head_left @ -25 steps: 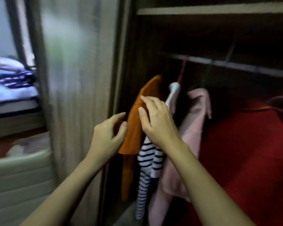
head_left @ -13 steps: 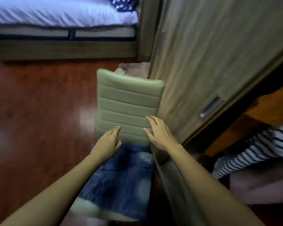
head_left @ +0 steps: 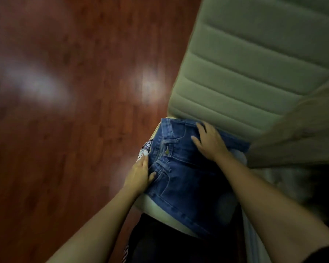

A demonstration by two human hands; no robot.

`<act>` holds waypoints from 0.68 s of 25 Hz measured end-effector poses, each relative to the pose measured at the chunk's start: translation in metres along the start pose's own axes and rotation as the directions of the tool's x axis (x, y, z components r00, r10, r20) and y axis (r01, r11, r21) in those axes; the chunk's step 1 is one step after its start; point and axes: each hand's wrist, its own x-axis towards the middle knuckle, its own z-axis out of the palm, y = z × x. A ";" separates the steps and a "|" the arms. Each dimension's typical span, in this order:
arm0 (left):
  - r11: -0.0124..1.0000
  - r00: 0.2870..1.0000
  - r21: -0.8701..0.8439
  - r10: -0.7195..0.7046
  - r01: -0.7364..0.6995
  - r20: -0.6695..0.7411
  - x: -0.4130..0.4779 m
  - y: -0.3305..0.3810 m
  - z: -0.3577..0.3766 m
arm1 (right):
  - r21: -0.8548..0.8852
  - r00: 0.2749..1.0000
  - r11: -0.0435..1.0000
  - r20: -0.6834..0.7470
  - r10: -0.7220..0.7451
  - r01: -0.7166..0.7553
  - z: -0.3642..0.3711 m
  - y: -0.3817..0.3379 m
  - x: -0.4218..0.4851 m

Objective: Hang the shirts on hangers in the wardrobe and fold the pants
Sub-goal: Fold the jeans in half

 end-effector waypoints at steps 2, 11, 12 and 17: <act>0.999 1.000 0.038 -0.010 0.009 0.021 0.004 -0.016 0.017 | 0.018 0.999 1.000 -0.041 -0.007 0.008 0.023 -0.009 0.024; 0.930 0.931 -0.226 -0.329 0.290 -0.160 -0.004 -0.030 0.062 | -0.248 0.985 0.968 -0.173 -0.010 -0.034 0.059 -0.009 0.076; 0.904 0.924 -0.316 -0.349 0.287 -0.159 -0.006 -0.031 0.066 | -0.274 0.985 0.962 -0.170 -0.035 -0.013 0.056 -0.008 0.078; 0.855 0.937 -0.447 -0.337 0.262 -0.095 -0.020 -0.022 0.057 | -0.114 0.970 0.993 -0.235 -0.066 0.040 0.019 -0.006 0.044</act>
